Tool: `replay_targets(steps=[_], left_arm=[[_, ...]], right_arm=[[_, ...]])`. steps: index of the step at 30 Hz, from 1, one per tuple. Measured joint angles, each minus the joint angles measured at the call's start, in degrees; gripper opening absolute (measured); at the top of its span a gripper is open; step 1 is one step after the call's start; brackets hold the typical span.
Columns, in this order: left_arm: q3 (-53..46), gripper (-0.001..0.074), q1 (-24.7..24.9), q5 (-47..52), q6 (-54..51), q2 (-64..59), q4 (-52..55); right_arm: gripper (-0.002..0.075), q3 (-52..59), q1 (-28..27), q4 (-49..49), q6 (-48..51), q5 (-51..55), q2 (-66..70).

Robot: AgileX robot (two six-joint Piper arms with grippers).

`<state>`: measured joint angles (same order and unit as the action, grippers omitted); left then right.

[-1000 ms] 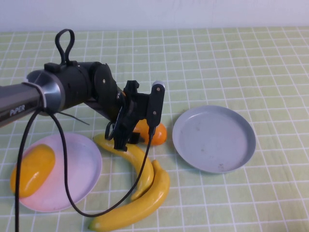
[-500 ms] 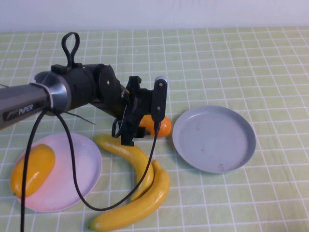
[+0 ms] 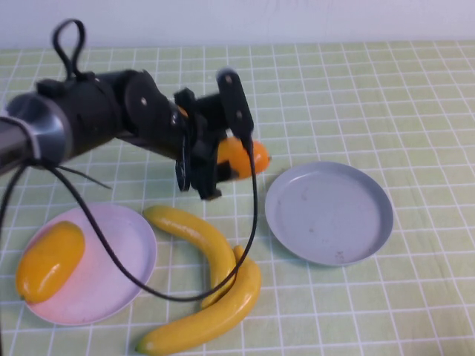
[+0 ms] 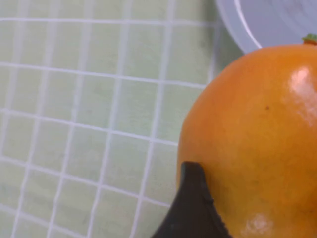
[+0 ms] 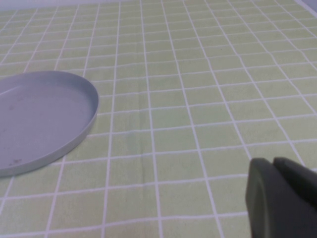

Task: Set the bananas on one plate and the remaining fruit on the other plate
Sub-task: Put one type of fruit in the left plate

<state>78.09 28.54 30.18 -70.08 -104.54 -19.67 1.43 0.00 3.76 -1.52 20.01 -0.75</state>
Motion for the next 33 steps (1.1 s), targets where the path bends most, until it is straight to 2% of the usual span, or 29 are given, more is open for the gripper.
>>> replay_targets(steps=[8, 10, 16, 21, 25, 33], left_arm=[[0.0, 0.0462, 0.0, 4.0, 34.2, 10.7, 1.2], [0.0, 0.0462, 0.0, 7.8, 43.1, 13.2, 3.2], [0.0, 0.0461, 0.0, 22.2, 59.9, 16.4, 11.8], [-0.8, 0.0461, 0.0, 32.0, 70.6, 16.4, 20.1], [-3.6, 0.0461, 0.0, 35.7, 75.0, 16.4, 22.8], [-14.1, 0.0456, 0.0, 31.0, 80.0, 16.4, 23.4]], right_arm=[[-0.0016, 0.0, 0.0, 0.0, 0.0, 0.0, 0.0], [-0.0015, 0.0, 0.0, 0.0, 0.0, 0.0, 0.0], [-0.0015, 0.0, 0.0, 0.0, 0.0, 0.0, 0.0], [-0.0015, 0.0, 0.0, 0.0, 0.0, 0.0, 0.0], [-0.0016, 0.0, 0.0, 0.0, 0.0, 0.0, 0.0], [-0.0015, 0.0, 0.0, 0.0, 0.0, 0.0, 0.0]])
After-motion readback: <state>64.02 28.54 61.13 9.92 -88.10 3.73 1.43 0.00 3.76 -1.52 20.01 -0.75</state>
